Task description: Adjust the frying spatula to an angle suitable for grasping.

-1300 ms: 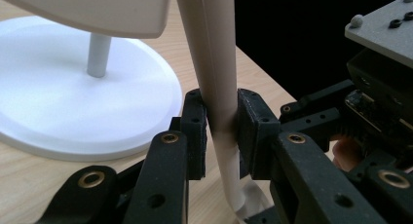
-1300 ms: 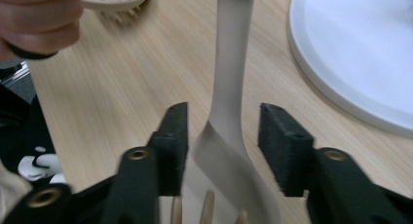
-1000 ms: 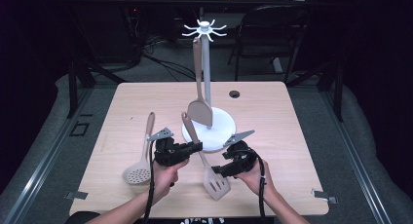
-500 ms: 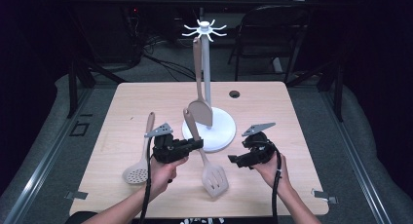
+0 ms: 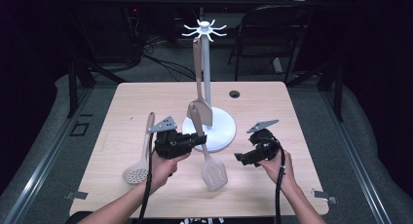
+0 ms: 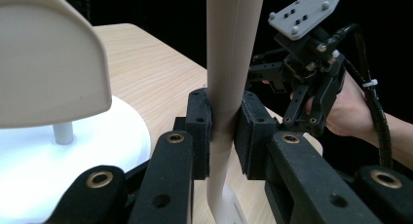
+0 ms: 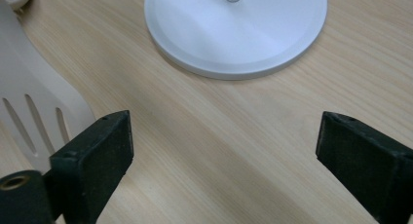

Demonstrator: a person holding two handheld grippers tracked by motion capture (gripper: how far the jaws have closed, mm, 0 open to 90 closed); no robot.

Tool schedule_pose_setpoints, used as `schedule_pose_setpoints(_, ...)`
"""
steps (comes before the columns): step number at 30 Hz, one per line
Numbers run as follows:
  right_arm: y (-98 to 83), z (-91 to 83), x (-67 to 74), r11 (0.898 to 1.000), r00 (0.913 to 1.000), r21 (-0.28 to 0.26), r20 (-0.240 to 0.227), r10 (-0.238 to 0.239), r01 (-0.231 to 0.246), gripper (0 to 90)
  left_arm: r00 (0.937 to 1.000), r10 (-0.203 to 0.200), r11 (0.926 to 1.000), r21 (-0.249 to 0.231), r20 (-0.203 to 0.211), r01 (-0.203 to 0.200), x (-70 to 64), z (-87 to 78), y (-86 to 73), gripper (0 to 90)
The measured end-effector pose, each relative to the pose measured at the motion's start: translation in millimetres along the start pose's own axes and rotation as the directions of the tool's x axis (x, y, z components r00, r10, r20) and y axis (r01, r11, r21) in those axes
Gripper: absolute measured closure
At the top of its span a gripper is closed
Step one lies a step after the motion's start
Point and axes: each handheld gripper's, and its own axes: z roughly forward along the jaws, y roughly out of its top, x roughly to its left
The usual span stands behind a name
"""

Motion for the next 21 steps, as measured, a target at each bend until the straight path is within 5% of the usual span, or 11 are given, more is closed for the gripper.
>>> schedule_pose_setpoints(9,-1.9,3.3,-5.2,1.000,0.9999,0.013,0.004,0.015,-0.016,1.8,0.9992,0.041,0.9990,0.017,-0.001,-0.041,-1.6,4.0,15.7,77.9)
schedule_pose_setpoints(21,-1.3,1.4,-8.1,1.000,0.9998,0.014,0.000,0.020,-0.020,0.8,0.9946,0.103,0.9939,0.037,0.012,-0.104,-5.2,12.9,56.2,77.9)
